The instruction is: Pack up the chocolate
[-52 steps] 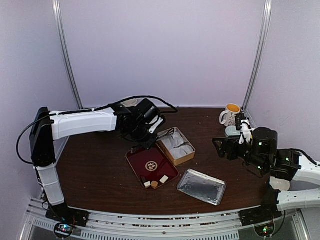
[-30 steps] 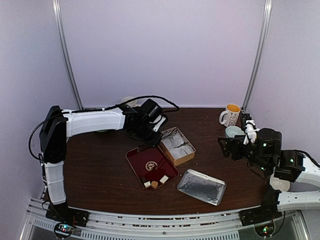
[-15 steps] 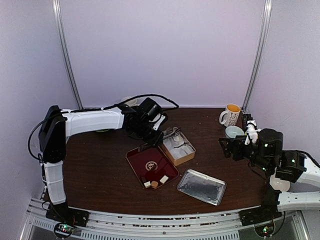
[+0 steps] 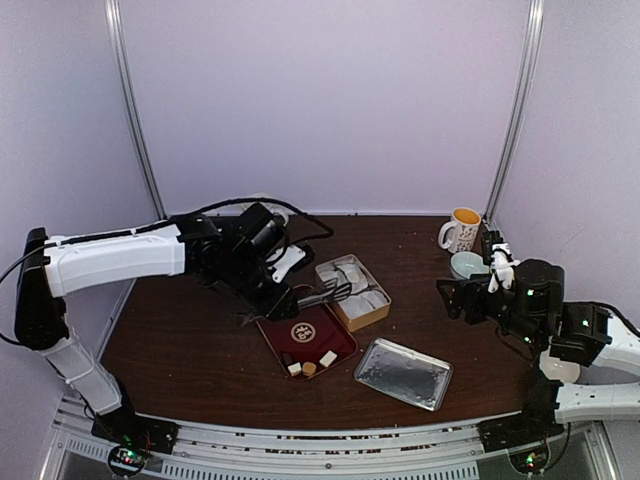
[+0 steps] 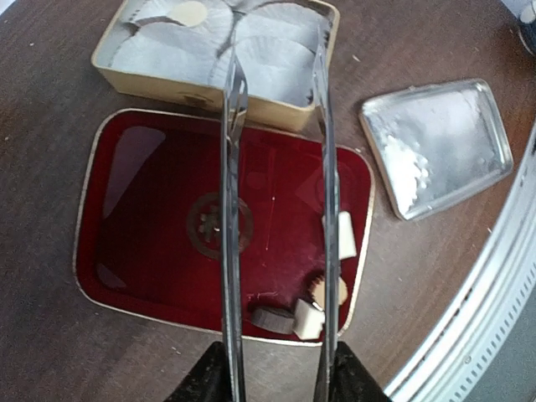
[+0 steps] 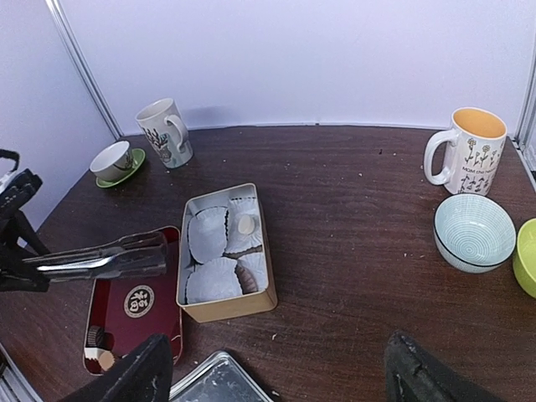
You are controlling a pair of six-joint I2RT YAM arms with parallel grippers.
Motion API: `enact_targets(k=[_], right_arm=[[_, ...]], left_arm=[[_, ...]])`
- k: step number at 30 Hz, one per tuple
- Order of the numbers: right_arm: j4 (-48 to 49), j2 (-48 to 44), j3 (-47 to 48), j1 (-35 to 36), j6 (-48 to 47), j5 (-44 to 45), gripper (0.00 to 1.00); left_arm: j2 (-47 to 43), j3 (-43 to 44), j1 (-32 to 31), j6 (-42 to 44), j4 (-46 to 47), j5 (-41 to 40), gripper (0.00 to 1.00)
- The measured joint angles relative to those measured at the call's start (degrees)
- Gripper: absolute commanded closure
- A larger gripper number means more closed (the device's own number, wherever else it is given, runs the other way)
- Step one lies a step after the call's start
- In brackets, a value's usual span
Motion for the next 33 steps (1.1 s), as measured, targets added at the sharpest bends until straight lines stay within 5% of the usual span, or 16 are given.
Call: enact_targets(k=[9,33], right_arm=[[-2.25,1.51,0.15,-0.22,-2.25,-0.02,0.11],[-3.02,0.31,0.15,-0.24,-3.41,-0.26,0.11]], left_arm=[[-1.29,-2.91,-9.62,-4.81,-6.64,-0.76,0.55],[2.4,-2.73,-13.38,-10.95,-12.76,-5.62,0.56]])
